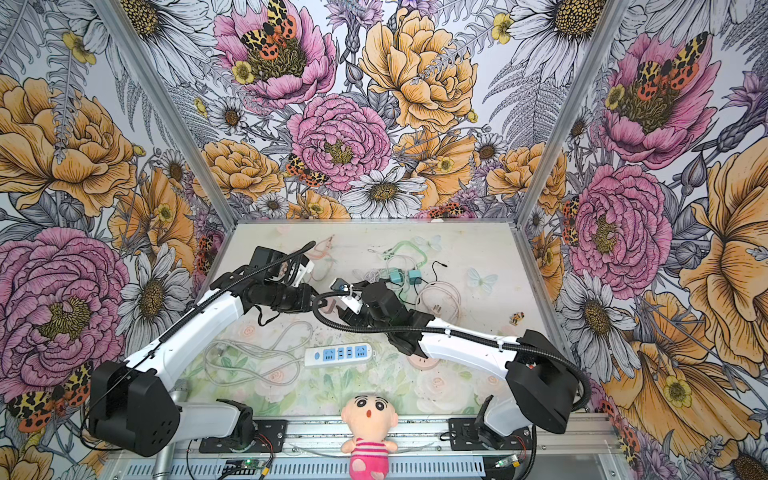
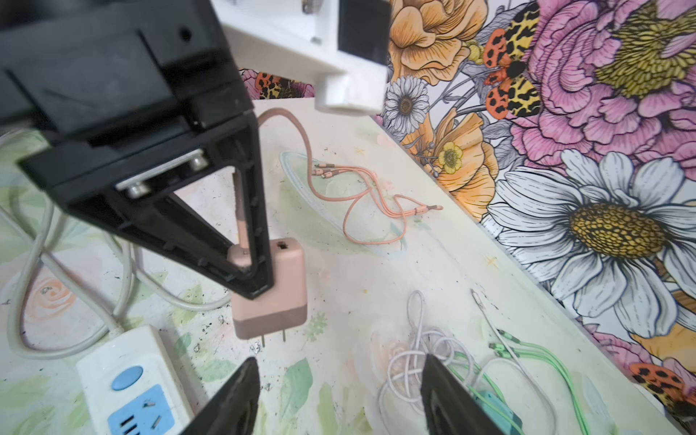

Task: Insert the plug
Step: 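Open and withdraw the right gripper while the left carries the charger toward the power strip, then move the pink charger over the power strip socket nearest the robot with the left gripper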

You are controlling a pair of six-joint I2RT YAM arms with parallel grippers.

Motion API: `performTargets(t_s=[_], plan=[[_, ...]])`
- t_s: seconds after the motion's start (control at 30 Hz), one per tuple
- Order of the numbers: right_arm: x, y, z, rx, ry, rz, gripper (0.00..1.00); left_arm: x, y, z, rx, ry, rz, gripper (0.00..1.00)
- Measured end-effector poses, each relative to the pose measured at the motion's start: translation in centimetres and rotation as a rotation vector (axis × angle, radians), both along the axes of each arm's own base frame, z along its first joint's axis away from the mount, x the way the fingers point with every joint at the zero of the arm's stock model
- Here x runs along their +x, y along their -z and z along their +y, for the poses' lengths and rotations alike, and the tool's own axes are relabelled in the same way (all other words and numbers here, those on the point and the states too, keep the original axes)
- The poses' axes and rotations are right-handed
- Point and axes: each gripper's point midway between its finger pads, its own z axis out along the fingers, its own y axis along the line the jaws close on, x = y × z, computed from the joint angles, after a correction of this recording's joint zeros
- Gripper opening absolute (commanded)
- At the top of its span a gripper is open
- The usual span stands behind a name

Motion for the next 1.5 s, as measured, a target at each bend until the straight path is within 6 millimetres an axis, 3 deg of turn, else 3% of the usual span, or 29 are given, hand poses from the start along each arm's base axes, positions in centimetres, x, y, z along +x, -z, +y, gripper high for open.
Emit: performTargets(t_s=[0.17,0.37,0.5,0.63,0.83,1.0,1.37,1.5], plan=[[0.0,-1.7,-4.4,0.034,0.121,-0.007,0.71,-1.0,0.3,-0.7,0.107,0.079,-0.032,0.06],[0.7,-3.7,-10.3,0.132,0.275,-0.01,0.71,-5.5,0.5,-5.2,0.248,0.36,-0.13,0.09],[0.8,-3.5,-12.6,0.171,0.333,0.002,0.7,-6.9,1.3,-5.5,0.33,0.456,-0.161,0.1],[0.4,-2.4,-13.0,0.168,0.341,0.029,0.7,-6.1,2.2,-4.5,0.426,0.472,-0.193,0.0],[0.2,-1.2,-13.2,0.164,0.351,0.055,0.7,-4.8,3.7,-3.1,0.565,0.54,-0.236,0.0],[0.3,-1.4,-13.1,0.183,0.352,0.051,0.69,-4.5,3.4,-2.6,0.611,0.593,-0.294,0.0],[1.0,0.0,-11.5,0.178,0.318,0.076,0.68,-7.6,2.7,-1.5,0.57,0.736,-0.391,0.0],[1.1,0.4,-11.1,0.18,0.306,0.082,0.68,-9.2,3.5,-1.1,0.549,0.812,-0.402,0.0]])
